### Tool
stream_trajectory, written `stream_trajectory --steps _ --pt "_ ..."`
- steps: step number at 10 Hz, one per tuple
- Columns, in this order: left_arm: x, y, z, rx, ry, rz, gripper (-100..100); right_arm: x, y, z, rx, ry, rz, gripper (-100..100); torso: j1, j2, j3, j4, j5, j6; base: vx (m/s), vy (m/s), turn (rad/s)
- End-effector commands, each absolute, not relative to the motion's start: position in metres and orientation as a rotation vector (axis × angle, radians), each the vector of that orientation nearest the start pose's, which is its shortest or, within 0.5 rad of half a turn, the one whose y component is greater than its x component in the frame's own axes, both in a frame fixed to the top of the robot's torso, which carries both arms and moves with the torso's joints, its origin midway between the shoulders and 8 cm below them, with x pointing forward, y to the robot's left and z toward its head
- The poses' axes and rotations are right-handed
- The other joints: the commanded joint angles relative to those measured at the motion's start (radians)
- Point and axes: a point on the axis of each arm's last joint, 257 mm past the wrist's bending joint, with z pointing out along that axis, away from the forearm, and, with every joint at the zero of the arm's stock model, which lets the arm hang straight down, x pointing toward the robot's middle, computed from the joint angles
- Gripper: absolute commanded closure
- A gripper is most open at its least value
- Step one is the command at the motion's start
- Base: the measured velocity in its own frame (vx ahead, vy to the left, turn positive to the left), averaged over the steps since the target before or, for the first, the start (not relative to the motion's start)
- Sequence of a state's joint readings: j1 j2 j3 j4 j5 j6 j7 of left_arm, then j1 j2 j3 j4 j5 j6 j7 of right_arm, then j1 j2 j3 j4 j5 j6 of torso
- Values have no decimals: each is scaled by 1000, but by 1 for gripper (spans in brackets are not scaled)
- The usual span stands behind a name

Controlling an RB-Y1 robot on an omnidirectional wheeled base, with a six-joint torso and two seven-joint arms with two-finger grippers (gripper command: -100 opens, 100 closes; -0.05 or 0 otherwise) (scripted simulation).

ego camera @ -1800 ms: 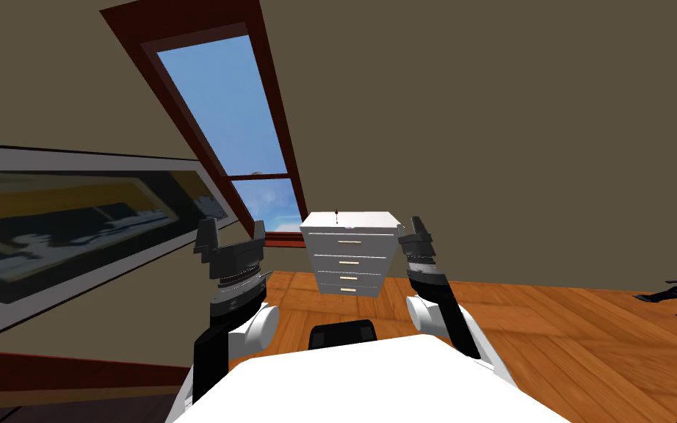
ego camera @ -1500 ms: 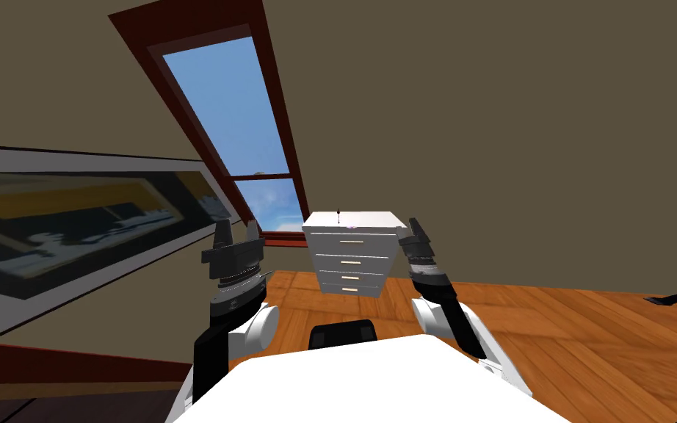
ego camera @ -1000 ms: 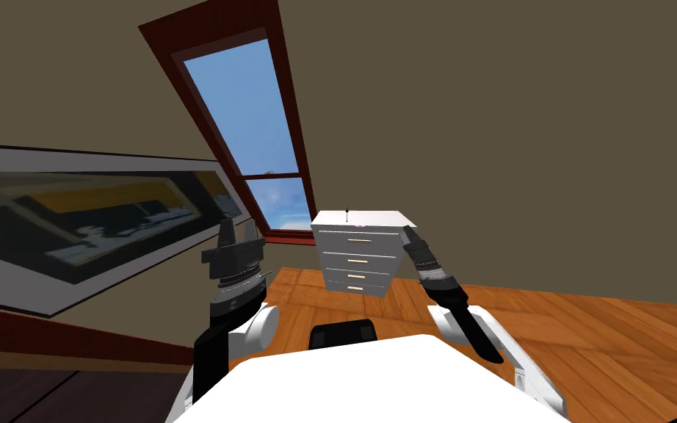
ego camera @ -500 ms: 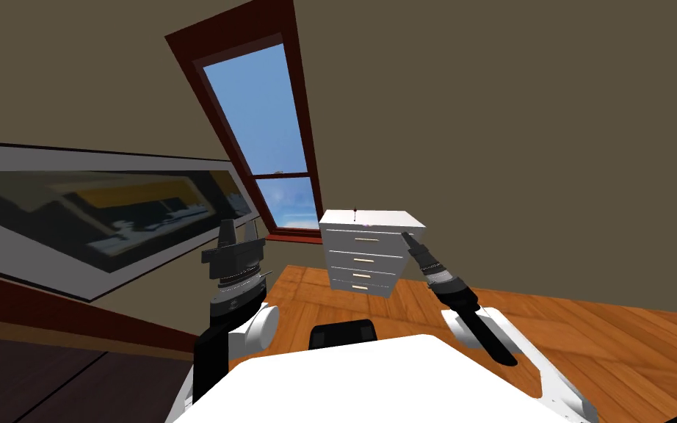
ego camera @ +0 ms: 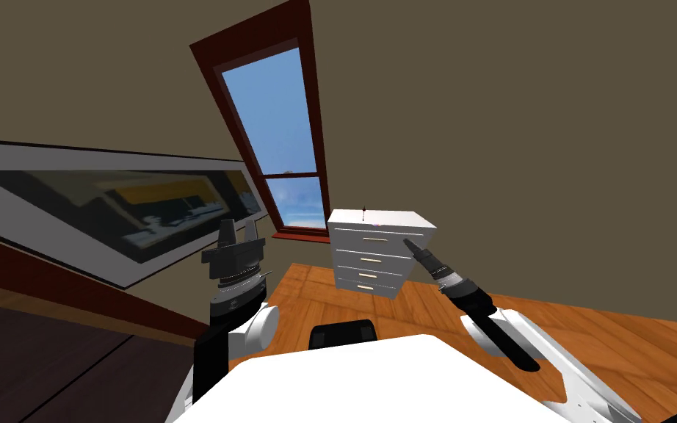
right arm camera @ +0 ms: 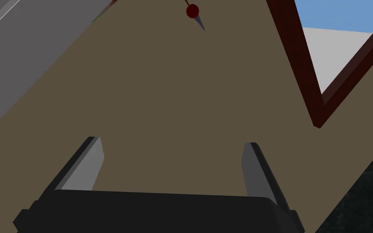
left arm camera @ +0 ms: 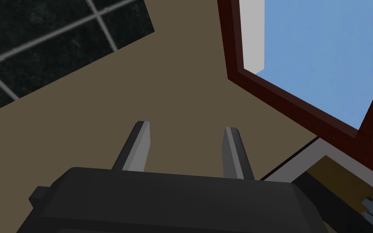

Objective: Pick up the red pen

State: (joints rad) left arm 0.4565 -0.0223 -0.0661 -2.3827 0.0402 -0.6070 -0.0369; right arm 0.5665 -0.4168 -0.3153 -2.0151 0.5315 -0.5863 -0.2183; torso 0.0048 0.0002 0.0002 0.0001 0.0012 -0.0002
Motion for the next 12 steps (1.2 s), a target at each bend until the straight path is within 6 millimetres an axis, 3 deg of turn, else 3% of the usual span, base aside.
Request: stream_trajectory --steps 1,4,6,7,9,10,12 --pt "301 257 98 -496 396 -1420 0 355 -369 -113 187 1398 684 -100 0 0 0 0 0 0 20 148 102" --pt "301 257 98 -496 396 -1420 0 352 -382 -126 126 1472 610 -100 1 0 0 0 0 0 -3 96 35" --pt "301 257 98 -496 396 -1420 0 344 -415 -142 65 1574 505 -100 1 1 0 0 0 0 9 134 86" --pt "301 257 98 -496 396 -1420 0 345 -415 -144 49 1587 491 -100 5 -1 0 0 1 0 26 114 20" --pt "301 257 98 -496 396 -1420 0 334 -452 -157 -1 1688 381 -100 2 -2 -1 0 1 0 47 133 74" --pt "301 257 98 -496 396 -1420 0 335 -452 -159 -16 1699 368 -100 4 -3 -2 -1 1 0 45 115 12" --pt "301 257 98 -496 396 -1420 0 323 -493 -166 -57 1795 254 -100 2 -3 -1 -1 1 0 62 130 57"
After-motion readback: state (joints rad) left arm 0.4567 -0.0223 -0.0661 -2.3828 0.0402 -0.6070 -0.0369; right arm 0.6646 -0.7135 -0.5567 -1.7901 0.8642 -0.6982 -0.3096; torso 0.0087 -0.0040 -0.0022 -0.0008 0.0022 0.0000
